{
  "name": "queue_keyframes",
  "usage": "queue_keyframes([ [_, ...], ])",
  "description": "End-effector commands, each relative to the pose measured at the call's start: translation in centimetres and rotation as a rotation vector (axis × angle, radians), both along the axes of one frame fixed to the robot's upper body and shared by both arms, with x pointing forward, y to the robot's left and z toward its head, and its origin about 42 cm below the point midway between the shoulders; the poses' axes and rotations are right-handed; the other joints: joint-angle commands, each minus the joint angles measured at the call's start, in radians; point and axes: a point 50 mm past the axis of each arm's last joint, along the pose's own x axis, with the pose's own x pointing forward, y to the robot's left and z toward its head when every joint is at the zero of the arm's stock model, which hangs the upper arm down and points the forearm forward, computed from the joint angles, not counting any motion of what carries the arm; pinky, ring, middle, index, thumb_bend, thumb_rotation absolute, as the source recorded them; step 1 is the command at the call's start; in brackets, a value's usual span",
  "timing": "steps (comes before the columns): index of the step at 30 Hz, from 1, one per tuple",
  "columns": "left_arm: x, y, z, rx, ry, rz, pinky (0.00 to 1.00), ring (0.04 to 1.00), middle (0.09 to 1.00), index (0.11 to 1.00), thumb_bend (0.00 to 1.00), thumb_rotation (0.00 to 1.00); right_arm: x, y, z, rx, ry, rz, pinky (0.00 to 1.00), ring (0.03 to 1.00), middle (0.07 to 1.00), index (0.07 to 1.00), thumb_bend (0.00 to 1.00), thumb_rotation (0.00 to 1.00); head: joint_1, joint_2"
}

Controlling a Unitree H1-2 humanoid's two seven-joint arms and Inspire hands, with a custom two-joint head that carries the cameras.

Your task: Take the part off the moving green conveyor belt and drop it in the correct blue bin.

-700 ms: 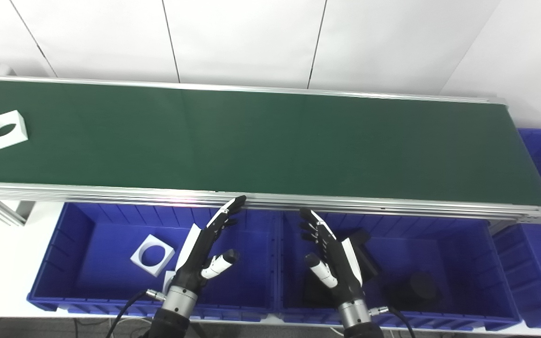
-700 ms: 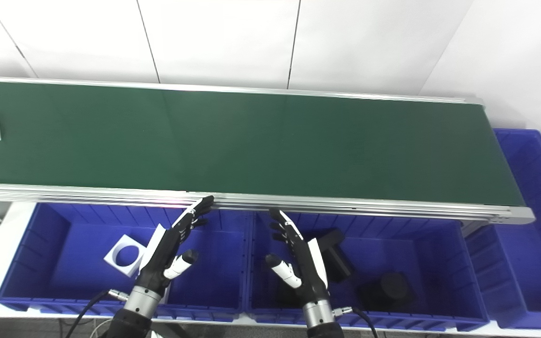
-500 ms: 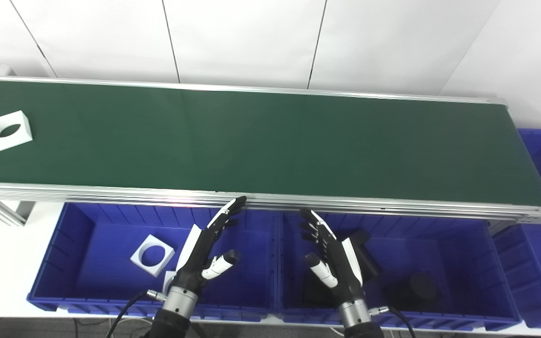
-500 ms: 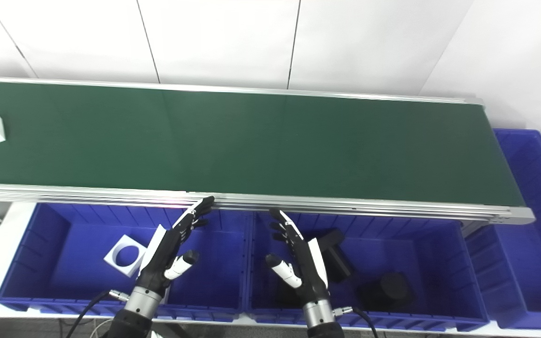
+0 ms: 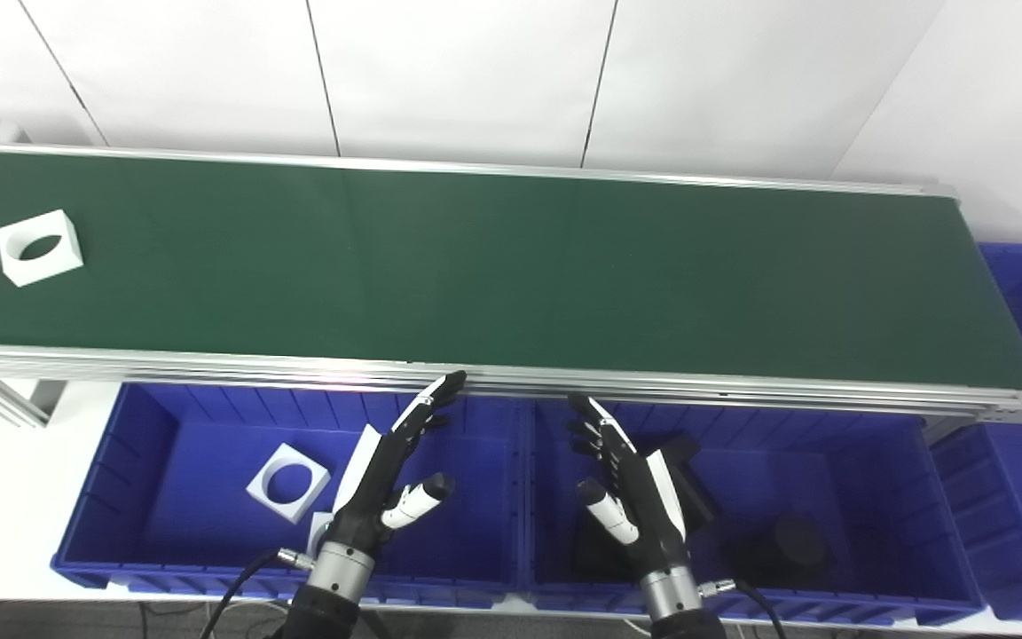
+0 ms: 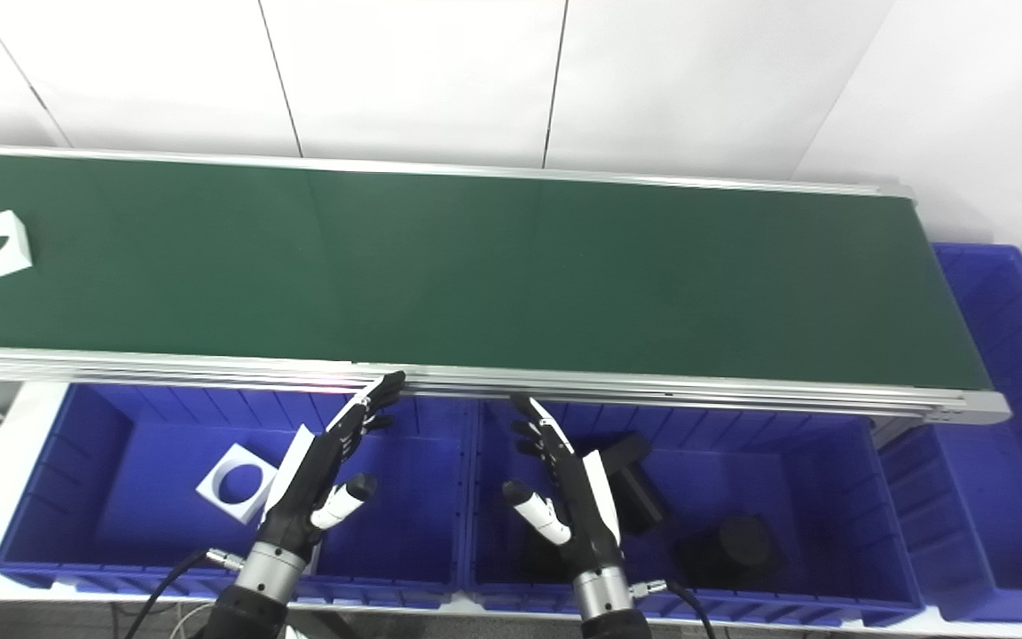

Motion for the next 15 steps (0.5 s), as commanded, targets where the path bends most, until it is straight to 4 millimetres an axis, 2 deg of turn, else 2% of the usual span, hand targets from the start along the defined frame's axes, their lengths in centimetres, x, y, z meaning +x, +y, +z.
queue_keyframes([
  [1,0.52,-0.49,0.87,-0.021,-0.048,-0.012,0.84,0.901,0.912,0.896,0.92,0.99,0.56,0.25,0.97,0.032,-0.073,0.008,0.8,0.858,0.912,0.892,0.96,0.93,0.003,0.0],
  [15,0.56,-0.63,0.77,-0.013,-0.051,-0.014,0.83,0.896,0.91,0.892,0.92,1.0,0.52,0.18,0.89,0.022,-0.074,0.011,0.79,0.857,0.907,0.895,0.96,0.93,0.012,-0.006],
])
